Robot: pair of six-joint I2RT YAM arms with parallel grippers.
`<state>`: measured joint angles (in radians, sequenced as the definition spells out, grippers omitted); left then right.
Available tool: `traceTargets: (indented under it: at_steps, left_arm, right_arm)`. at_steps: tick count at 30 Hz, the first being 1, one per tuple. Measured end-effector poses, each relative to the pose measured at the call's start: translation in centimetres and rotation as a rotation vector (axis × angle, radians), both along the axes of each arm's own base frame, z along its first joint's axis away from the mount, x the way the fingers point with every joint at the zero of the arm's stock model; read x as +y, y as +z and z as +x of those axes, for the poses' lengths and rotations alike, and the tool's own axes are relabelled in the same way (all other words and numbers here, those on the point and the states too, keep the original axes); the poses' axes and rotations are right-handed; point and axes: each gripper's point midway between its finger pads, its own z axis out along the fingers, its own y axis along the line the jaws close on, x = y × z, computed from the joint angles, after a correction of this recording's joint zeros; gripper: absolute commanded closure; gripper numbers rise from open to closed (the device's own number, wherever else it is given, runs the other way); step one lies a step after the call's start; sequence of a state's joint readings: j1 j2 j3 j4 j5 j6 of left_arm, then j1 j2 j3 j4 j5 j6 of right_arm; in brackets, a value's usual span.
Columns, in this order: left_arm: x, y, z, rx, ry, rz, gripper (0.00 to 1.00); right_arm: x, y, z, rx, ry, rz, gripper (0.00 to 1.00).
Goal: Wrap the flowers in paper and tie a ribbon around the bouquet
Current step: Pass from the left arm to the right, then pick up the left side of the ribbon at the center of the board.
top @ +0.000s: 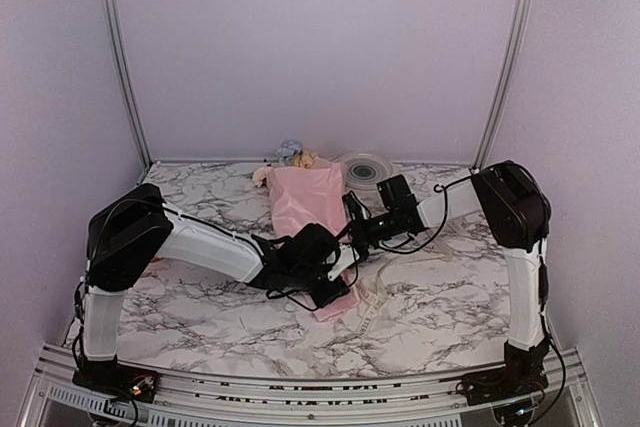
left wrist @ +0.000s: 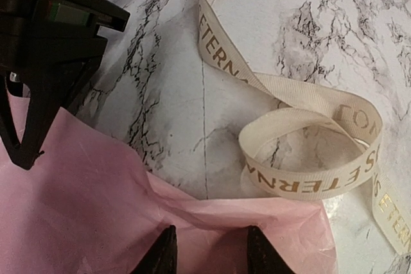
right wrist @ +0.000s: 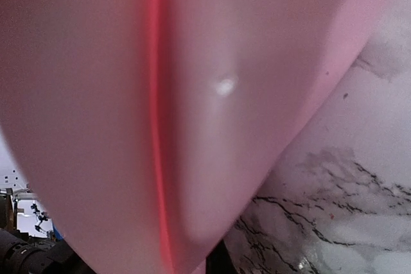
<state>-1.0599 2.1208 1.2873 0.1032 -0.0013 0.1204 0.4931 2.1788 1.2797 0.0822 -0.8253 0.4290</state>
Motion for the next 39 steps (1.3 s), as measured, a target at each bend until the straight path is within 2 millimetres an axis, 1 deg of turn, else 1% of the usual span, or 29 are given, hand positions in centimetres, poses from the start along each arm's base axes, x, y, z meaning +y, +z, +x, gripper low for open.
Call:
traceTargets:
  at_steps: [4,7,9,12,14,16,19,22,23,27,30,32,33,34,37,39]
  left_arm:
    - [0.3,0.4,-0.3,-0.004,-0.004,-0.018,0.51]
    - [1.4,1.1,-1.7,0.036,-0.027,-0.037,0.47]
    - [1.3,1.9,-2.9,0.081,-0.048,-0.053,0.47]
    - [0.3,2.8,-4.4,0.136,-0.082,-0.071,0.47]
    - [-0.8,3.3,-5.5,0.164,-0.114,-0.068,0.48]
    - [-1.8,3.4,-6.5,0.181,-0.143,-0.055,0.47]
    - [-2.6,2.7,-8.0,0.211,-0.177,-0.011,0.46]
    - [-2.9,1.4,-9.0,0.234,-0.193,0.04,0.43]
    - [-3.0,0.9,-9.1,0.235,-0.195,0.054,0.42]
    - [-4.2,1.0,-8.0,0.206,-0.157,0.057,0.4]
    - [-5.0,0.9,-7.1,0.181,-0.134,0.063,0.41]
    - [-5.4,0.8,-6.7,0.17,-0.126,0.064,0.44]
    - [-5.7,0.8,-6.5,0.164,-0.123,0.065,0.48]
    - [-5.9,0.7,-6.4,0.158,-0.121,0.065,0.54]
    - [-6.1,0.7,-6.3,0.145,-0.118,0.073,0.76]
    - [-6.0,0.6,-6.4,0.135,-0.123,0.082,0.93]
  right_arm:
    - [-0.2,-0.1,0.0,0.018,-0.011,0.01,1.0]
    - [-0.2,-0.2,-0.2,0.029,-0.015,0.01,1.0]
    - [-0.3,-0.3,-0.1,0.028,-0.021,0.005,1.0]
    - [-0.4,-0.5,0.1,0.025,-0.03,-0.004,1.0]
    - [-0.5,-0.6,0.1,0.024,-0.036,-0.013,1.0]
    - [-0.6,-0.6,0.2,0.02,-0.04,-0.018,1.0]
    - [-0.5,-0.7,0.2,0.015,-0.042,-0.027,1.0]
    - [-0.4,-0.8,0.1,0.009,-0.04,-0.036,1.0]
    - [-0.4,-0.8,0.1,0.008,-0.04,-0.038,1.0]
    - [-0.3,-0.9,0.1,0.005,-0.043,-0.048,1.0]
    - [-0.3,-1.0,0.1,0.002,-0.044,-0.054,1.0]
    - [-0.3,-0.9,0.1,-0.001,-0.047,-0.058,1.0]
    - [-0.3,-0.8,0.2,-0.004,-0.049,-0.062,1.0]
    - [-0.3,-0.8,0.2,-0.007,-0.05,-0.064,1.0]
    - [-0.4,-0.6,0.2,-0.013,-0.054,-0.072,1.0]
    - [-0.5,-0.6,0.2,-0.013,-0.057,-0.076,1.0]
